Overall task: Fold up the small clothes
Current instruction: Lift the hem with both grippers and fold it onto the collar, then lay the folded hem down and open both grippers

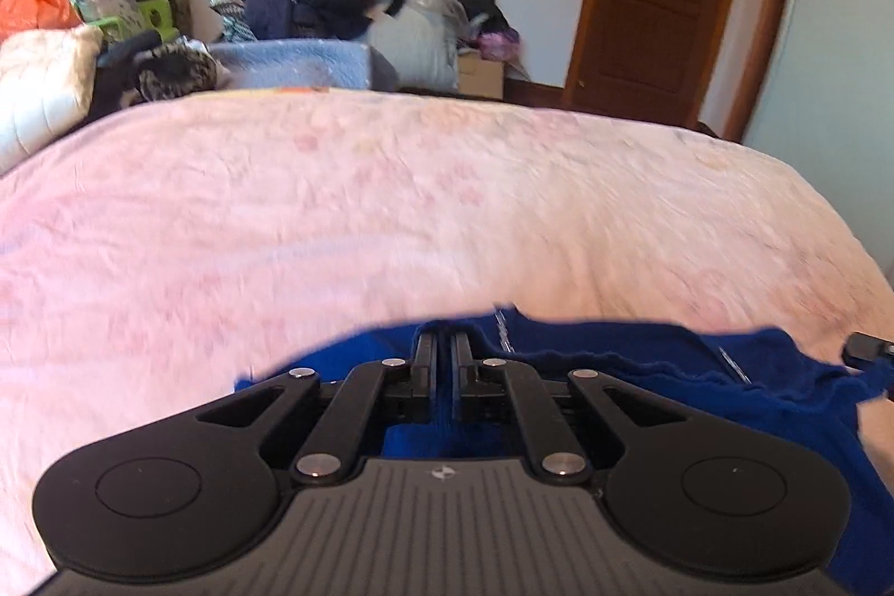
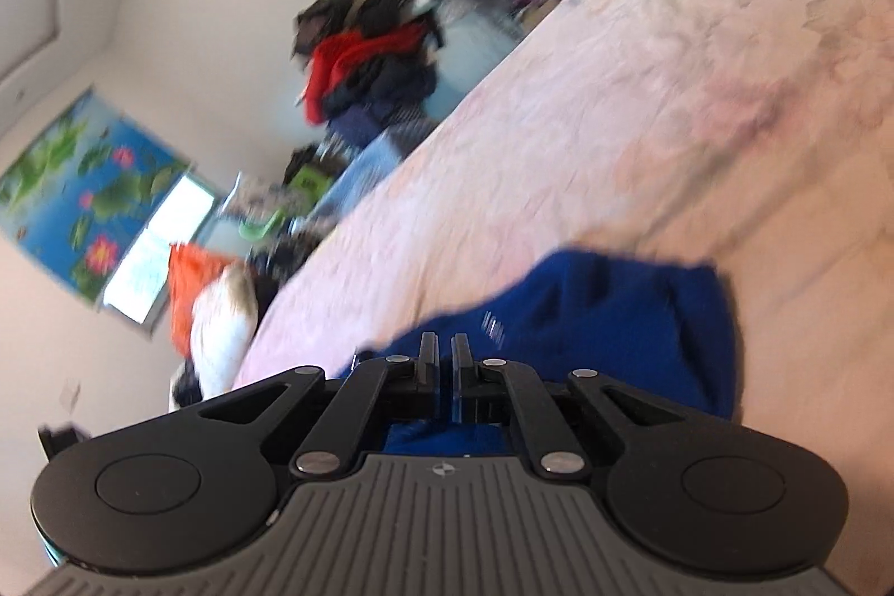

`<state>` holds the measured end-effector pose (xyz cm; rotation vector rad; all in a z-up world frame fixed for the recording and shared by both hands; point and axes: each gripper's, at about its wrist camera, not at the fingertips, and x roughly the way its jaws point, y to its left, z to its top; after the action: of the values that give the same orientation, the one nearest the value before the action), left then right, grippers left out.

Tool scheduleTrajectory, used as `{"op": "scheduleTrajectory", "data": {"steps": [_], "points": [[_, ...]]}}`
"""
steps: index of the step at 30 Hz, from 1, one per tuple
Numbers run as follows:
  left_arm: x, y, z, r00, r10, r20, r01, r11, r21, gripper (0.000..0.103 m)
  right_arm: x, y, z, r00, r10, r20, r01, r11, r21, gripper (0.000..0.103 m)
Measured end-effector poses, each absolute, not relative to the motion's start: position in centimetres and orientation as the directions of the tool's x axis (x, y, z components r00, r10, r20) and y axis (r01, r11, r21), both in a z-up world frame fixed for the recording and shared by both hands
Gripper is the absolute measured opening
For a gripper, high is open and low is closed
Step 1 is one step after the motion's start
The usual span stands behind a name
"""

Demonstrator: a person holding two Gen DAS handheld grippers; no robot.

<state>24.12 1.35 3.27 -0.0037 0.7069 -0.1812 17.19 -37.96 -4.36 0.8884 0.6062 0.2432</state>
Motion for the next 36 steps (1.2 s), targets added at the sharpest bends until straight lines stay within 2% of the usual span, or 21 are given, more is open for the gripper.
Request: {"op": "scheduleTrajectory", "data": {"steps": [2, 4, 6, 8, 9, 10, 11, 14, 16, 18, 21, 23, 24, 25, 28, 30, 32, 34, 36], "points": [[25.8, 1.3, 2.9, 0.755, -0.117, -0.645, 0.123, 0.992, -0.035, 0.005, 18.3, -39.0, -4.8, 0.833, 0.347, -0.43, 0.144, 0.614, 0.776, 0.007], [27.2, 1.4, 2.3, 0.738, -0.087, -0.669, 0.101, 0.995, -0.019, 0.005, 18.8, -39.9, -5.6, 0.842, 0.272, -0.465, 0.224, 0.608, 0.761, 0.014], [28.0, 2.0, 1.9, 0.715, -0.073, -0.695, 0.079, 0.997, -0.023, 0.005, 18.1, -39.8, -5.4, 0.857, 0.207, -0.471, 0.255, 0.624, 0.739, 0.015], [27.8, 2.6, 1.9, 0.719, -0.066, -0.692, 0.071, 0.997, -0.021, 0.005, 17.0, -38.6, -4.4, 0.867, 0.241, -0.437, 0.164, 0.689, 0.706, 0.017], [27.8, 2.8, 1.9, 0.72, -0.061, -0.691, 0.072, 0.997, -0.013, 0.005, 16.5, -37.7, -3.9, 0.86, 0.273, -0.431, 0.112, 0.724, 0.681, 0.026], [27.8, 2.9, 1.8, 0.717, -0.053, -0.695, 0.068, 0.998, -0.006, 0.005, 16.2, -36.6, -3.4, 0.842, 0.326, -0.429, 0.042, 0.754, 0.655, 0.04], [27.9, 3.1, 1.8, 0.713, -0.05, -0.699, 0.065, 0.998, -0.006, 0.005, 16.0, -35.4, -3.0, 0.811, 0.394, -0.433, -0.041, 0.776, 0.63, 0.044], [27.9, 3.5, 1.8, 0.703, -0.048, -0.71, 0.058, 0.998, -0.011, 0.006, 15.6, -30.7, -2.6, 0.635, 0.573, -0.518, -0.291, 0.799, 0.526, 0.047], [27.5, 3.9, 1.9, 0.696, -0.043, -0.717, 0.039, 0.999, -0.022, 0.006, 15.1, -27.3, -3.1, 0.525, 0.61, -0.593, -0.42, 0.792, 0.442, 0.054], [27.0, 4.4, 2.1, 0.694, -0.055, -0.718, 0.03, 0.998, -0.047, 0.006, 15.3, -25.1, -3.8, 0.482, 0.593, -0.645, -0.47, 0.796, 0.381, 0.054], [25.9, 4.7, 2.2, 0.68, -0.078, -0.729, 0.045, 0.997, -0.065, 0.006, 17.8, -26.1, -4.1, 0.561, 0.523, -0.641, -0.37, 0.852, 0.37, 0.055], [24.9, 4.8, 2.3, 0.674, -0.103, -0.731, 0.072, 0.995, -0.074, 0.006, 19.5, -30.0, -3.9, 0.681, 0.459, -0.571, -0.199, 0.866, 0.459, 0.055], [24.3, 4.8, 2.5, 0.676, -0.12, -0.727, 0.09, 0.993, -0.081, 0.006, 19.9, -32.2, -3.8, 0.742, 0.407, -0.533, -0.104, 0.855, 0.509, 0.059], [23.8, 4.7, 2.7, 0.681, -0.14, -0.719, 0.109, 0.99, -0.089, 0.006, 20.0, -34.3, -3.8, 0.805, 0.316, -0.503, 0.012, 0.838, 0.545, 0.068], [22.1, 3.7, 3.5, 0.687, -0.229, -0.69, 0.202, 0.972, -0.123, 0.006, 19.2, -37.1, -3.3, 0.856, 0.007, -0.517, 0.273, 0.843, 0.464, 0.071], [21.7, 2.5, 3.5, 0.657, -0.309, -0.688, 0.295, 0.945, -0.142, 0.01, 18.2, -36.7, -2.6, 0.878, 0.001, -0.479, 0.231, 0.875, 0.425, 0.071], [22.2, 0.8, 2.4, 0.607, -0.35, -0.714, 0.353, 0.923, -0.153, 0.01, 17.8, -35.2, -2.1, 0.882, 0.08, -0.464, 0.126, 0.909, 0.397, 0.074], [22.8, -0.2, 1.0, 0.594, -0.312, -0.742, 0.338, 0.933, -0.123, 0.01, 18.4, -33.1, -2.3, 0.84, 0.204, -0.502, -0.01, 0.932, 0.362, 0.086], [23.6, -0.1, -0.3, 0.615, -0.231, -0.754, 0.278, 0.958, -0.067, 0.01, 19.3, -31.4, -2.9, 0.791, 0.271, -0.549, -0.089, 0.938, 0.335, 0.088]]}}
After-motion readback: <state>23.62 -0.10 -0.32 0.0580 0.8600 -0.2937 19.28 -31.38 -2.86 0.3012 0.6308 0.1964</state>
